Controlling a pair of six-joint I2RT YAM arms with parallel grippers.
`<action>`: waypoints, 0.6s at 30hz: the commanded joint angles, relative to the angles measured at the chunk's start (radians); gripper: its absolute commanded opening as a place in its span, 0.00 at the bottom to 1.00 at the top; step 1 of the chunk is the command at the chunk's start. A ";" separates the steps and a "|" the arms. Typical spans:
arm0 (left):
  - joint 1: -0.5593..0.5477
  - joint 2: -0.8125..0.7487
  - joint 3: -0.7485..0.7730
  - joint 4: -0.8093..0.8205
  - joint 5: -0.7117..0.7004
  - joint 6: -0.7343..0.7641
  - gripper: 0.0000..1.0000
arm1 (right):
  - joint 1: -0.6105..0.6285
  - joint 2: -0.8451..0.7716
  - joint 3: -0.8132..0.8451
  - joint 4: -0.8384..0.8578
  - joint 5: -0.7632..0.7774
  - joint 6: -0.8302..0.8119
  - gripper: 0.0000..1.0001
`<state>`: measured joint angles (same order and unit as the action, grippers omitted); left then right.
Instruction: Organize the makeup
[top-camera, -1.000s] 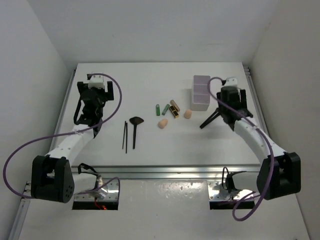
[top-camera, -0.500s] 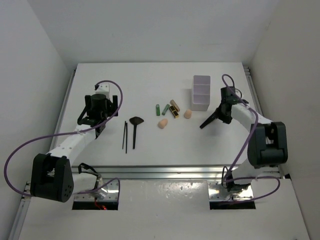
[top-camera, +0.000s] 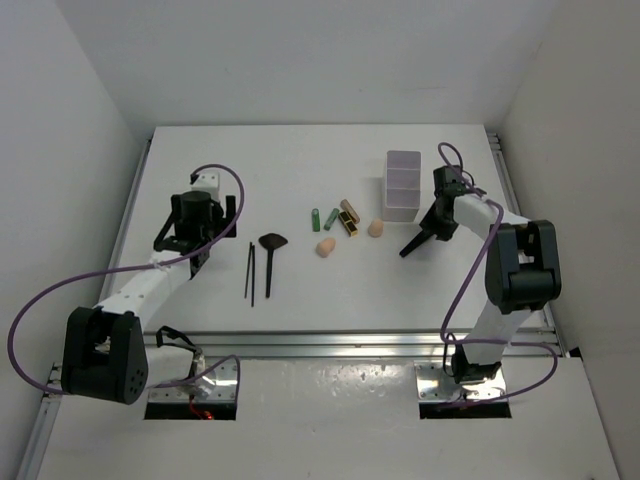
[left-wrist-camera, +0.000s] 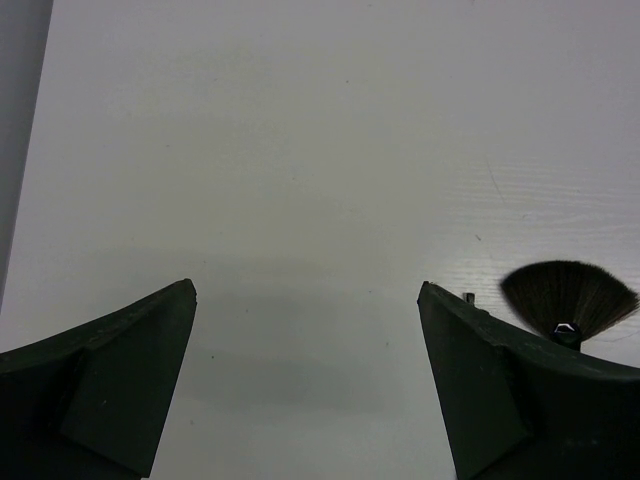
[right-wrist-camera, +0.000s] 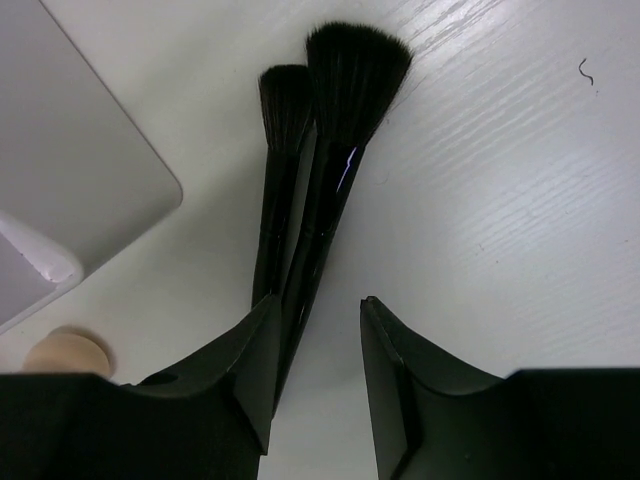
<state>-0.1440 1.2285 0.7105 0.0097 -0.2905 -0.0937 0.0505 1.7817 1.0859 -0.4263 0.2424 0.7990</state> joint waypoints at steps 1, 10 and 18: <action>0.014 -0.001 -0.005 0.010 0.010 -0.023 1.00 | 0.000 0.024 0.055 -0.011 0.018 0.016 0.38; 0.032 0.008 0.004 0.019 0.010 -0.023 1.00 | -0.003 0.113 0.131 -0.057 0.017 0.028 0.35; 0.032 0.008 0.004 0.019 0.010 -0.023 1.00 | -0.005 0.142 0.146 -0.115 0.031 0.052 0.32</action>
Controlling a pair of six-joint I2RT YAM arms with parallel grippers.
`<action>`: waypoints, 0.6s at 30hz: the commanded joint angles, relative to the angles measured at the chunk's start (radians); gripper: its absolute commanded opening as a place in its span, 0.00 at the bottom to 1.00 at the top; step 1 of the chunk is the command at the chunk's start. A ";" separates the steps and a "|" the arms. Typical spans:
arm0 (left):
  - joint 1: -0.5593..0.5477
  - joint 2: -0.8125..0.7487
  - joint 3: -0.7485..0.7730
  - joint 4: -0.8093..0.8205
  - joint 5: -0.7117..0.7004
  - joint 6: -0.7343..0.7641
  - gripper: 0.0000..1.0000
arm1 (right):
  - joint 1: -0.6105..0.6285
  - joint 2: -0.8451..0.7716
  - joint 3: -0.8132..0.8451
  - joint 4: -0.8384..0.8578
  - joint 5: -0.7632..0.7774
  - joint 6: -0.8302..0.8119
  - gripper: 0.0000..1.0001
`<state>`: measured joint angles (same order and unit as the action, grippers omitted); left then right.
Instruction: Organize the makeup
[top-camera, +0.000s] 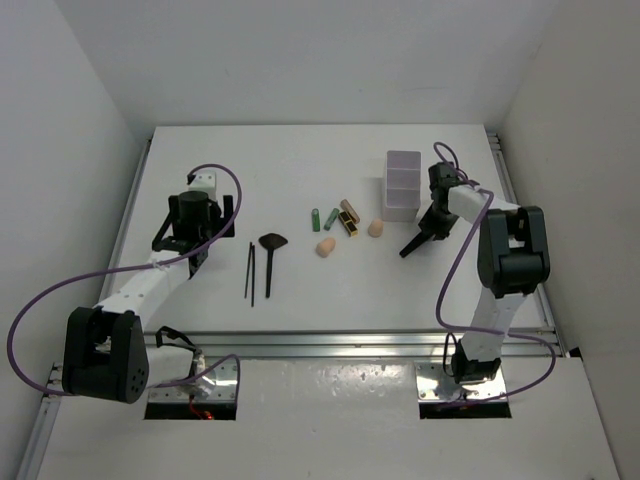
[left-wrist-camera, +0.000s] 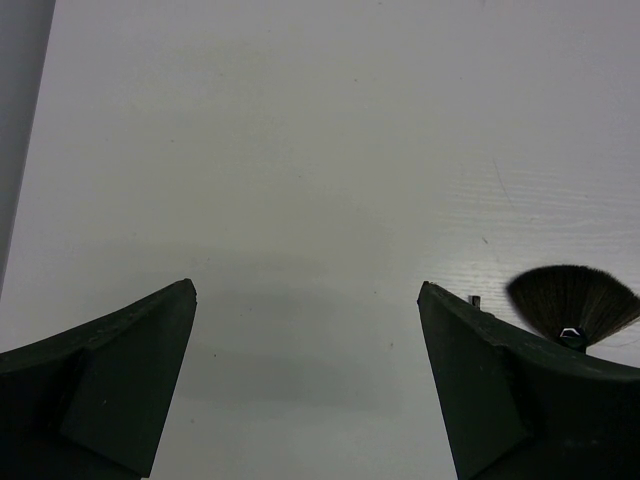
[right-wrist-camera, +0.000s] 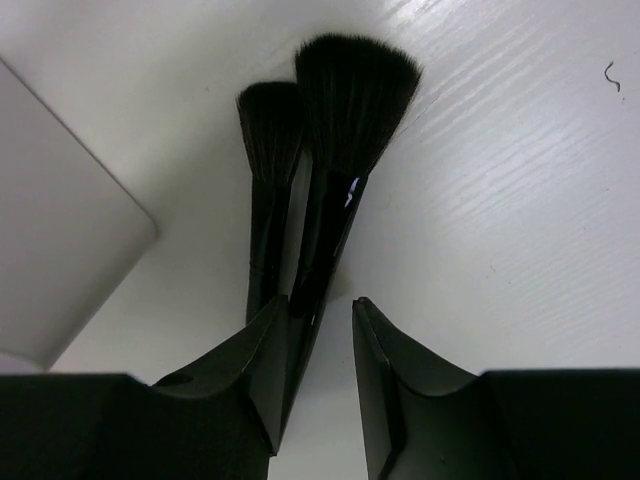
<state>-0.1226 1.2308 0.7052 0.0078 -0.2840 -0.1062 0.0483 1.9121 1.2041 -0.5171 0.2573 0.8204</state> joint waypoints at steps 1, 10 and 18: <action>0.011 0.006 0.010 0.021 0.003 -0.010 1.00 | -0.005 0.016 0.028 -0.027 0.016 0.037 0.32; 0.011 0.006 0.010 0.012 0.012 -0.010 1.00 | -0.019 0.041 0.018 -0.072 0.030 0.054 0.32; 0.011 0.006 0.010 0.012 0.012 -0.010 1.00 | -0.074 0.047 0.009 -0.072 0.030 -0.012 0.32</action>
<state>-0.1226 1.2308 0.7052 0.0074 -0.2768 -0.1062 0.0097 1.9419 1.2049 -0.5690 0.2611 0.8452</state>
